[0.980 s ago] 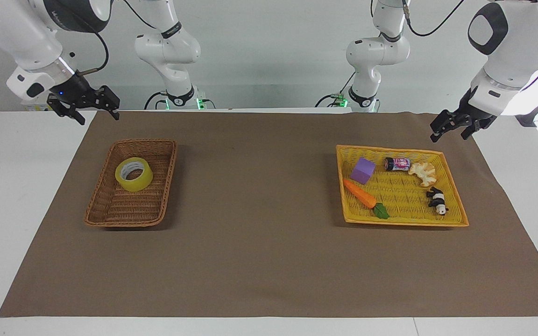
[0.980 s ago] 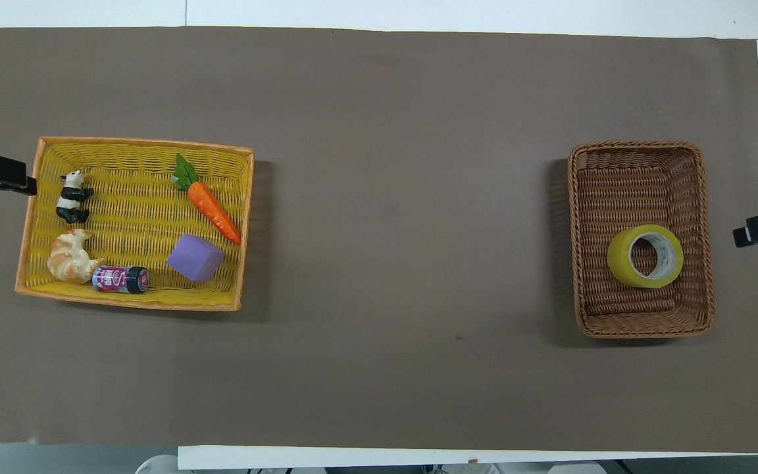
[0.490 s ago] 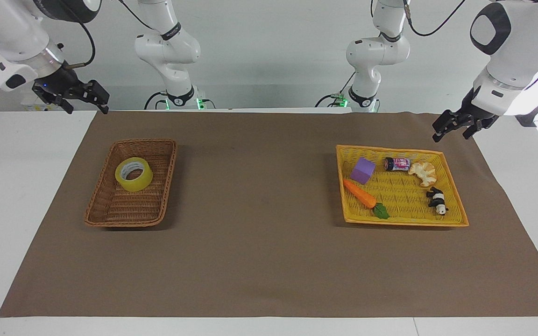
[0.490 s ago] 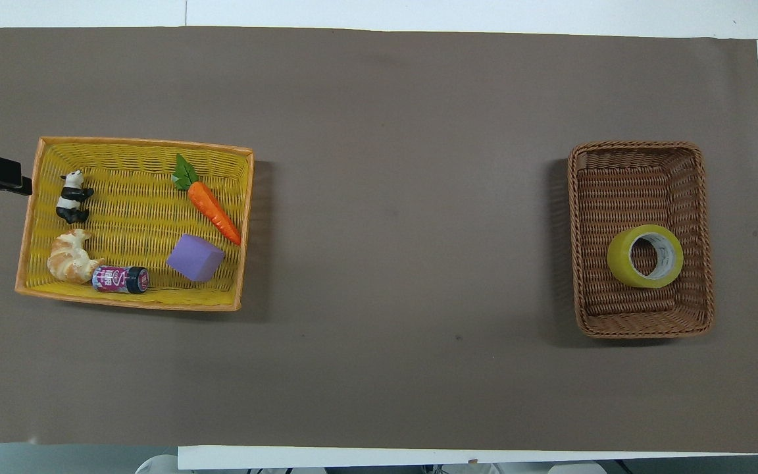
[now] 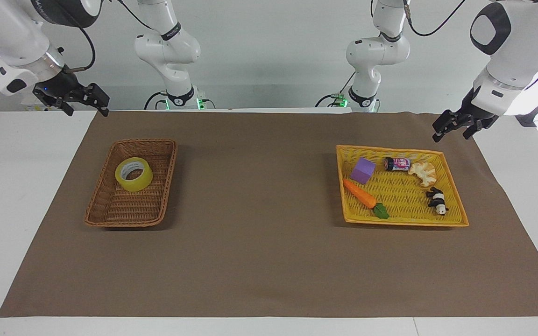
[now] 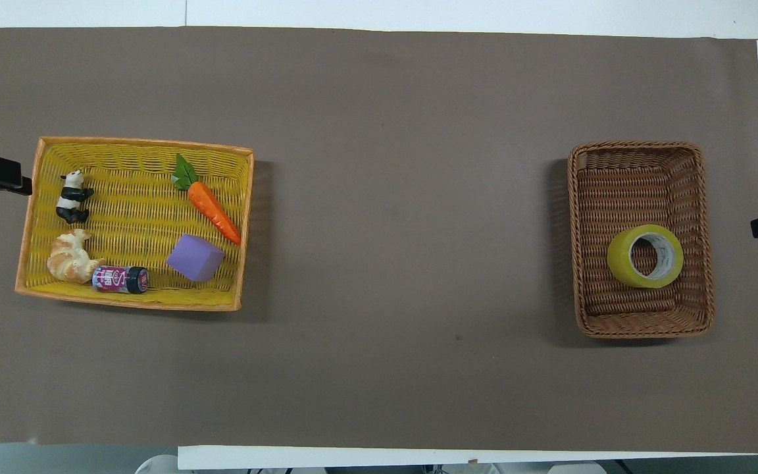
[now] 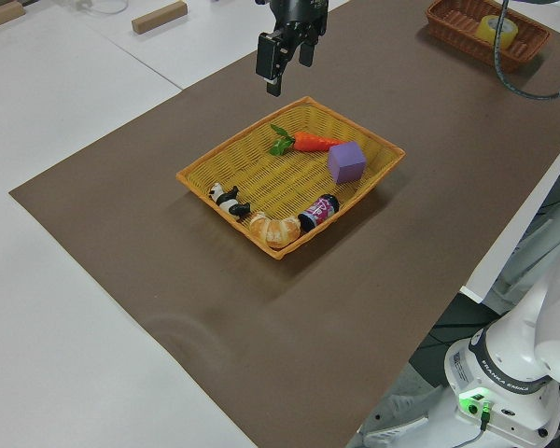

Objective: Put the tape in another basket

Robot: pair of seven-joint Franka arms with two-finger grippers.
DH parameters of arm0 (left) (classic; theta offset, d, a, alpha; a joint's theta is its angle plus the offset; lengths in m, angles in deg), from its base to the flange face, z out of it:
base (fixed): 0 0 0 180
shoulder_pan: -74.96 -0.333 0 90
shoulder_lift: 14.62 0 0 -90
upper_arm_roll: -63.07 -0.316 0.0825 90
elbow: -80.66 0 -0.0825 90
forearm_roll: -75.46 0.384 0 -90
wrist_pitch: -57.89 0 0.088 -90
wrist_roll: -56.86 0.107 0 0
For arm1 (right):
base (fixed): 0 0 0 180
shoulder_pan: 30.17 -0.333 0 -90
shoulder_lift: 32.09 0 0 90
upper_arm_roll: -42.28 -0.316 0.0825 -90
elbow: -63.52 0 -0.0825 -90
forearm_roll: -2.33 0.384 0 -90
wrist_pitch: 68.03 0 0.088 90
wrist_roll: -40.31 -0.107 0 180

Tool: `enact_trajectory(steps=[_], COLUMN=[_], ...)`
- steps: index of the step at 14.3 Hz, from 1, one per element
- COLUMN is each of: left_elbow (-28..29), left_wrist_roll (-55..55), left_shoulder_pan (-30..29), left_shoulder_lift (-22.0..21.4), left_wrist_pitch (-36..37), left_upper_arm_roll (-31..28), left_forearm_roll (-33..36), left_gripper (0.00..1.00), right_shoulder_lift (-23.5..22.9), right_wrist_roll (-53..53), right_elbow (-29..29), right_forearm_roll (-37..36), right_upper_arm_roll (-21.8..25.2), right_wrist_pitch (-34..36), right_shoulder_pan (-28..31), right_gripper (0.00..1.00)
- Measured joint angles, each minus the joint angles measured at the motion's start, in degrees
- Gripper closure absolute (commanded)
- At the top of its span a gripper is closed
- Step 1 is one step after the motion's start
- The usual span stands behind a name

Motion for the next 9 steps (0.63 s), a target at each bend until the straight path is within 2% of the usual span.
enact_trajectory(steps=[6, 9], left_elbow=[0.0, 0.0], left_wrist_roll=[0.0, 0.0], left_shoulder_pan=[0.0, 0.0], left_shoulder_lift=[0.0, 0.0], left_wrist_pitch=[0.0, 0.0], left_upper_arm_roll=[0.0, 0.0], left_forearm_roll=[0.0, 0.0], left_gripper=[0.00, 0.00], right_shoulder_lift=[-0.2, -0.3], right_wrist_roll=[0.0, 0.0], right_elbow=[-0.4, -0.4], right_forearm_roll=[-0.6, -0.7], right_upper_arm_roll=[-0.4, -0.5], right_wrist_pitch=[-0.9, -3.4], right_shoulder_pan=[-0.2, -0.2], right_gripper=[0.00, 0.00])
